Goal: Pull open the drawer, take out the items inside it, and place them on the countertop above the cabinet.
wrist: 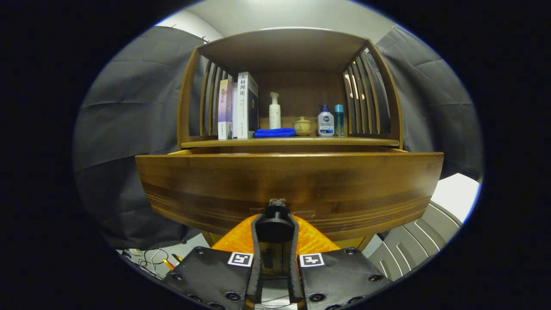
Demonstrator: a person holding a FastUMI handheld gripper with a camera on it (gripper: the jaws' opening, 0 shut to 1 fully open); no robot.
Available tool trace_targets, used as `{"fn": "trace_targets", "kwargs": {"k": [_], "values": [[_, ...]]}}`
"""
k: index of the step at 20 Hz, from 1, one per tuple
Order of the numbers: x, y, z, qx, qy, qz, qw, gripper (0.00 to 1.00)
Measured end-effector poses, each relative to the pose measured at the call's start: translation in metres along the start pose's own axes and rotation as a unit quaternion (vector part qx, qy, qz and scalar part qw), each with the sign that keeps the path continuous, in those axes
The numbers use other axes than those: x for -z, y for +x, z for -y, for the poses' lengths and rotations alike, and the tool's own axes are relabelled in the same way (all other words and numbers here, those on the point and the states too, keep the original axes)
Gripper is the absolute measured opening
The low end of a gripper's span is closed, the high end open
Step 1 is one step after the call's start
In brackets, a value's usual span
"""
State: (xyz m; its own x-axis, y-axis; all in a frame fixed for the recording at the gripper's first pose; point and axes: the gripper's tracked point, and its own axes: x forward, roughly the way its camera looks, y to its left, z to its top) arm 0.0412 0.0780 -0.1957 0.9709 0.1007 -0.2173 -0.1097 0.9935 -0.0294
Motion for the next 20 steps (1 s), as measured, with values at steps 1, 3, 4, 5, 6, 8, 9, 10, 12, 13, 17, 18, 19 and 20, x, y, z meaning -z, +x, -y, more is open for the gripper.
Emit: {"fn": "trace_targets", "kwargs": {"k": [1, 3, 4, 5, 6, 8, 9, 10, 12, 13, 17, 18, 19, 20], "values": [[0.001, -0.004, 0.000, -0.001, -0.002, 0.000, 1.000, 0.25], [0.001, -0.009, -0.004, -0.004, -0.002, 0.000, 1.000, 0.25], [0.002, -0.012, -0.005, -0.004, -0.002, 0.000, 1.000, 0.25], [0.003, -0.015, -0.006, -0.005, -0.003, -0.001, 1.000, 0.25], [0.003, -0.017, -0.007, -0.006, -0.004, -0.001, 1.000, 0.25], [0.004, -0.023, -0.009, -0.008, -0.005, -0.002, 1.000, 0.25], [0.005, -0.026, -0.010, -0.009, -0.006, -0.001, 1.000, 0.25], [0.006, -0.029, -0.011, -0.011, -0.008, -0.001, 1.000, 0.25], [0.007, -0.032, -0.014, -0.015, -0.009, -0.002, 1.000, 0.25], [0.008, -0.035, -0.015, -0.016, -0.010, -0.002, 1.000, 0.25], [0.010, -0.044, -0.015, -0.024, -0.007, -0.006, 1.000, 0.25], [0.010, -0.046, -0.015, -0.025, -0.003, -0.007, 1.000, 0.25], [0.011, -0.049, -0.016, -0.026, -0.003, -0.008, 1.000, 0.25], [0.011, -0.051, -0.016, -0.026, -0.006, -0.007, 1.000, 0.25]]}}
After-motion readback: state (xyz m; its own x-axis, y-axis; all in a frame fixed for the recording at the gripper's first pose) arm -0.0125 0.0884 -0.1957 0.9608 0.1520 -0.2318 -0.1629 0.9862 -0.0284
